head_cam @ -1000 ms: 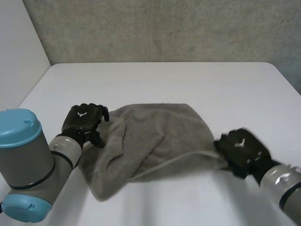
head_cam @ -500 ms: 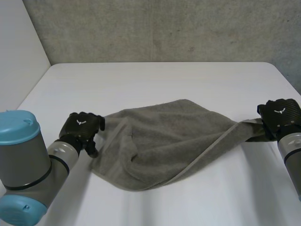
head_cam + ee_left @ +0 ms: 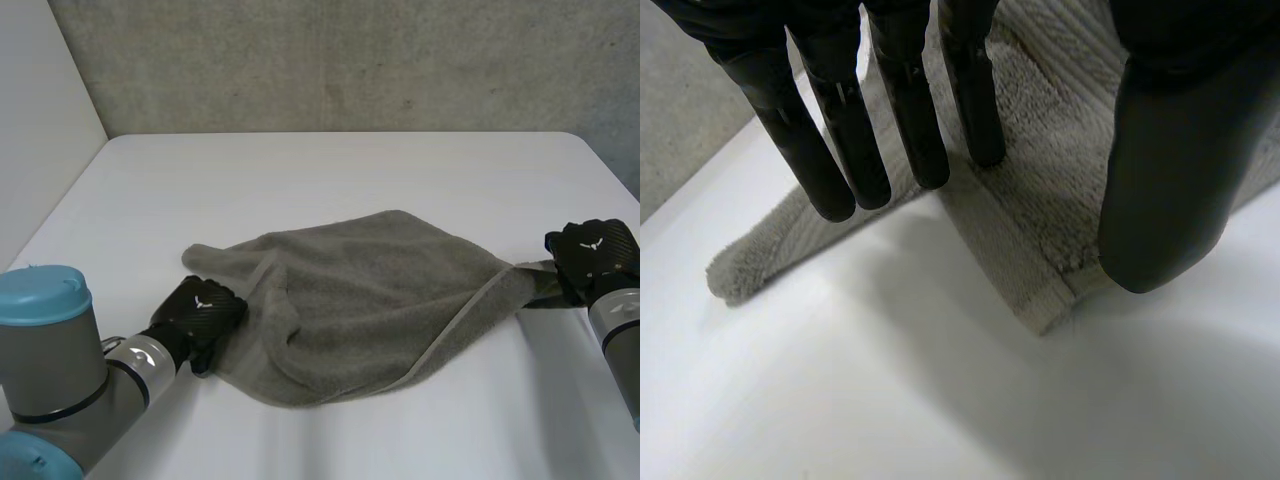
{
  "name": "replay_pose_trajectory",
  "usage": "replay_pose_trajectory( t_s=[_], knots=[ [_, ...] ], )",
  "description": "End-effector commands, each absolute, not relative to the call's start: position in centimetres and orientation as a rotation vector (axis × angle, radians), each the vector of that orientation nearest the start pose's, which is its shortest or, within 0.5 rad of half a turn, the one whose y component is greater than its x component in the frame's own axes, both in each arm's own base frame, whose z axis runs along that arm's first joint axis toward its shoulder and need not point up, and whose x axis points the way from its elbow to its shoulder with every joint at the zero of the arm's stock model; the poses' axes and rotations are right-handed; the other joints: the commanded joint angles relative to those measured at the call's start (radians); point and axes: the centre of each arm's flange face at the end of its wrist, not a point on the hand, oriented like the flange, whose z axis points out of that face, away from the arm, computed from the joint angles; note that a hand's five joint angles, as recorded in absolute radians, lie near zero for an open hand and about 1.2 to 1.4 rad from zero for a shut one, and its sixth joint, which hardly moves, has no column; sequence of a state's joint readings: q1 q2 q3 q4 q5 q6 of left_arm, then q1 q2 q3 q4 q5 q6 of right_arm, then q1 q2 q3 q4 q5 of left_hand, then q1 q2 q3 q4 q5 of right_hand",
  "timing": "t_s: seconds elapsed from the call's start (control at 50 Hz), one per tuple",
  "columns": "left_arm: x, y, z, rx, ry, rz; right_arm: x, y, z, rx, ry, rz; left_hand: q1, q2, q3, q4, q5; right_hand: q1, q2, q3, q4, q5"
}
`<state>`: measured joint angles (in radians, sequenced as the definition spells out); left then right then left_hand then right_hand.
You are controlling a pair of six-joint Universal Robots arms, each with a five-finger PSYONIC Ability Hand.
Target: Fold the towel.
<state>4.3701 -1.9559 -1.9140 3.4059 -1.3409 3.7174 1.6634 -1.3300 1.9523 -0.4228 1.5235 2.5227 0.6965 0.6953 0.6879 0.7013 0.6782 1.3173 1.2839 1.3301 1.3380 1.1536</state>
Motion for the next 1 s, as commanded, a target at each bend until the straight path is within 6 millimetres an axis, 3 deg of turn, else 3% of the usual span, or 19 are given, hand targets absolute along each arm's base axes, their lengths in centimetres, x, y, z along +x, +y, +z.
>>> replay_pose_trajectory(
  t_s=[0.02,0.46,1.0],
  knots=[
    [-24.4,-23.4,10.9,1.378,2.347,-1.692,16.5,-28.7,16.0,-1.006,2.487,-2.116,-0.110,-0.109,-0.102,-0.115,-0.266,0.079,0.112,0.066,0.058,0.068],
    [-24.8,-24.6,10.5,1.376,2.338,-1.700,16.6,-28.2,15.6,-1.024,2.497,-2.076,0.051,0.052,0.060,0.047,-0.105,0.079,0.112,0.066,0.058,0.068],
    [-25.5,-24.2,11.2,1.387,2.321,-1.741,16.8,-28.0,15.3,-1.082,2.492,-2.061,0.145,0.146,0.154,0.141,-0.011,0.079,0.112,0.066,0.058,0.068]
  ],
)
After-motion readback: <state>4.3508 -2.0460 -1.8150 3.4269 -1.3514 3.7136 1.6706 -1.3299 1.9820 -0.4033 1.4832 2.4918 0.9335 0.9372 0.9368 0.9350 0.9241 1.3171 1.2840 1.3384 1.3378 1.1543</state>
